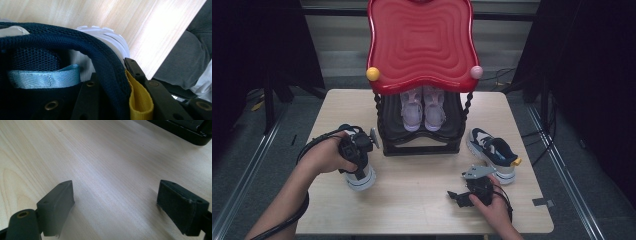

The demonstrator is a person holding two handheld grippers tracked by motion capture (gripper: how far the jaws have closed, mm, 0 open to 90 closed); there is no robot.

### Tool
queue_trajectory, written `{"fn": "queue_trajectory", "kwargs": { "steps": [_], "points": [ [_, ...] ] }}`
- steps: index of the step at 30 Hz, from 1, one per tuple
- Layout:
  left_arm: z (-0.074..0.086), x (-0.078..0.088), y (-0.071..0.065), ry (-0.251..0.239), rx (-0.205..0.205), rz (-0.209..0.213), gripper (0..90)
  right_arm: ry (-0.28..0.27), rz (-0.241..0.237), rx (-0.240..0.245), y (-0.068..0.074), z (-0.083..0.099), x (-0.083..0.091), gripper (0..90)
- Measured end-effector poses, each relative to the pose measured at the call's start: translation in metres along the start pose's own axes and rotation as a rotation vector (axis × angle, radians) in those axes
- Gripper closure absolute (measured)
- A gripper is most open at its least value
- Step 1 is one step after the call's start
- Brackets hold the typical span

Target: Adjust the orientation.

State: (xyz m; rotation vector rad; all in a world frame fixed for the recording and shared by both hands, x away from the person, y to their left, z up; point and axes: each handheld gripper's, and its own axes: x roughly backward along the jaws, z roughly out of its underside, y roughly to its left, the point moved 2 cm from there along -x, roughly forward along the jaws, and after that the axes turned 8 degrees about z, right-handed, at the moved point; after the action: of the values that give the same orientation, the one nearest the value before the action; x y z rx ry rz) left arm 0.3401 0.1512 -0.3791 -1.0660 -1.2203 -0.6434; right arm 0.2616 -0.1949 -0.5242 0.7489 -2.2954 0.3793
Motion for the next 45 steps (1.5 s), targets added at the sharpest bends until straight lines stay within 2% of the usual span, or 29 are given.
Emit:
{"fn": "queue_trajectory", "kwargs": {
  "steps": [7, 9, 10, 12, 13, 21, 26, 35, 38, 45],
  "points": [
    [-0.001, 0.024, -0.006, 0.01, -0.012, -0.002, 75.3, 0.001, 0.0, -0.001, 0.0, 0.0, 0.0, 13.5],
    [-0.001, 0.03, -0.009, 0.003, 0.0, -0.005, 75.2, 0.003, 0.0, -0.003, 0.0, 0.0, 0.0, 13.5],
    [-0.001, 0.034, -0.008, 0.02, -0.019, -0.013, 75.2, 0.001, 0.001, 0.0, 0.0, 0.0, 0.0, 13.5],
    [-0.001, 0.042, -0.011, 0.002, -0.007, -0.019, 75.2, 0.001, 0.001, -0.001, 0.0, 0.0, 0.0, 13.5],
    [-0.001, 0.047, -0.012, 0.011, -0.018, -0.025, 75.2, 0.001, 0.001, -0.001, 0.0, 0.0, 0.0, 13.5],
    [-0.003, 0.088, -0.025, -0.004, -0.028, -0.099, 75.2, 0.003, 0.001, 0.001, 0.0, 0.0, 0.0, 13.5],
    [-0.006, 0.115, -0.035, -0.026, -0.041, -0.143, 75.1, 0.004, -0.001, -0.002, 0.0, 0.0, 0.0, 13.5],
    [-0.013, 0.148, -0.05, -0.047, -0.058, -0.182, 75.4, 0.008, -0.001, 0.0, 0.0, 0.0, 0.001, 13.5],
    [-0.015, 0.159, -0.054, -0.038, -0.075, -0.196, 75.4, 0.007, -0.001, 0.001, 0.0, 0.0, 0.0, 13.5],
    [-0.019, 0.188, -0.066, -0.032, -0.084, -0.259, 75.3, 0.003, -0.003, 0.005, -0.001, 0.0, 0.0, 13.5]
  ]
}}
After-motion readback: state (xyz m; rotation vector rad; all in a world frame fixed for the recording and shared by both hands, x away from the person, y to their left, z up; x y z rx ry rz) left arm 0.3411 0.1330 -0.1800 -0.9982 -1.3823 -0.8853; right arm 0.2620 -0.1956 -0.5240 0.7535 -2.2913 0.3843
